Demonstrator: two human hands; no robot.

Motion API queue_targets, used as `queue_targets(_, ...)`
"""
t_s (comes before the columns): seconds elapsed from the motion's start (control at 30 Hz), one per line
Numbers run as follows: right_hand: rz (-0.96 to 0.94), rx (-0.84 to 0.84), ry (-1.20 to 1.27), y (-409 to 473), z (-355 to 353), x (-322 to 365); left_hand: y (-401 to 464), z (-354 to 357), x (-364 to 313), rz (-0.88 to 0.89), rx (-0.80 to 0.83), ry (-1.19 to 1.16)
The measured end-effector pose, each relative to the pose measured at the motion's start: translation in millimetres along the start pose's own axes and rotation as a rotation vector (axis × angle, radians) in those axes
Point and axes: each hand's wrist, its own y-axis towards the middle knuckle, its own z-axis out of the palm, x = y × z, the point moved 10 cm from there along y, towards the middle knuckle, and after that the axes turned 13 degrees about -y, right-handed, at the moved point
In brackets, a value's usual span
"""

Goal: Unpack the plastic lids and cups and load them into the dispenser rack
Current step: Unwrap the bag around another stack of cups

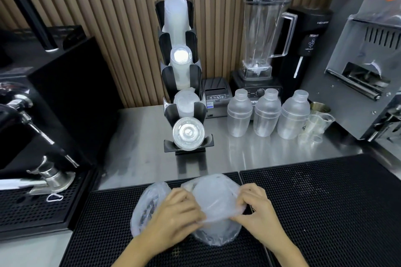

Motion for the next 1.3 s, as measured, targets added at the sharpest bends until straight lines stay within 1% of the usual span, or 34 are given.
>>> queue_targets(0.1,-0.039,-0.086,-0.046,-5,-4,1,-10,12,-15,0.133,0.079,0.163)
queue_targets(0.17,-0.133,-0.173,-0.137,-11,-8,6,-16,22,-13,0.116,0.151,0.215)
queue_targets(0.2,-0.177,-0.211,-0.192,-15,-9,8,-18,25,-9,0.074,0.184,0.222)
queue_targets(0.27,-0.202,-0.255,-0.265,-21,-8,8,-22,28,5,-0.08,0.208,0.173)
queue_targets(0.37,-0.18,-0.305,-0.35,-30,-5,2,-29,18,26,-0.362,0.085,-0.047)
queue_targets(0.4,-0.181,-0.327,-0.375,-34,-4,1,-31,17,31,-0.418,0.064,-0.069)
queue_targets(0.47,-0.166,-0.372,-0.392,-40,-4,0,-36,19,38,-0.476,0.045,-0.059)
queue_targets(0.53,-0.127,-0.37,-0.379,-42,-4,-2,-42,23,40,-0.536,0.016,-0.129)
queue_targets(0.57,-0.108,-0.349,-0.369,-42,-3,-2,-45,20,43,-0.595,-0.054,-0.193)
queue_targets(0.6,-0.094,-0.326,-0.358,-41,-3,-3,-50,15,51,-0.714,-0.157,-0.288)
queue_targets(0.67,-0.041,-0.271,-0.294,-38,-2,-8,-63,11,70,-0.985,-0.372,-0.582)
queue_targets(0.7,0.015,-0.26,-0.221,-36,-5,-11,-62,3,75,-1.031,-0.491,-0.638)
queue_targets(0.73,0.107,-0.256,-0.109,-34,-7,-16,-56,-10,77,-1.011,-0.578,-0.591)
queue_targets(0.77,0.203,-0.258,0.023,-30,-8,-20,-44,-22,76,-0.964,-0.599,-0.522)
queue_targets(0.8,0.295,-0.242,0.155,-26,-4,-24,-27,-25,74,-0.905,-0.533,-0.47)
queue_targets(0.87,0.445,-0.139,0.339,-14,16,-30,1,-8,75,-0.853,-0.251,-0.346)
queue_targets(0.9,0.512,-0.093,0.421,-10,27,-33,8,5,79,-0.857,-0.138,-0.305)
queue_targets(0.93,0.572,-0.077,0.493,-7,34,-35,12,13,82,-0.875,-0.101,-0.292)
queue_targets(0.97,0.627,-0.088,0.558,-5,39,-37,14,16,85,-0.894,-0.122,-0.291)
queue_targets(1.03,0.686,-0.143,0.669,1,44,-35,12,10,88,-0.909,-0.227,-0.257)
queue_targets(1.1,0.698,-0.174,0.72,8,48,-25,3,0,97,-0.939,-0.312,-0.218)
queue_targets(1.13,0.698,-0.167,0.732,11,50,-21,-6,-4,106,-0.991,-0.356,-0.225)
queue_targets(1.17,0.711,-0.146,0.737,15,54,-18,-19,-6,116,-1.078,-0.401,-0.271)
queue_targets(1.23,0.774,-0.075,0.775,21,64,-24,-45,4,130,-1.255,-0.455,-0.449)
queue_targets(1.27,0.815,-0.017,0.809,22,70,-28,-54,11,132,-1.288,-0.433,-0.475)
queue_targets(1.3,0.854,0.049,0.821,22,76,-33,-59,16,131,-1.263,-0.377,-0.421)
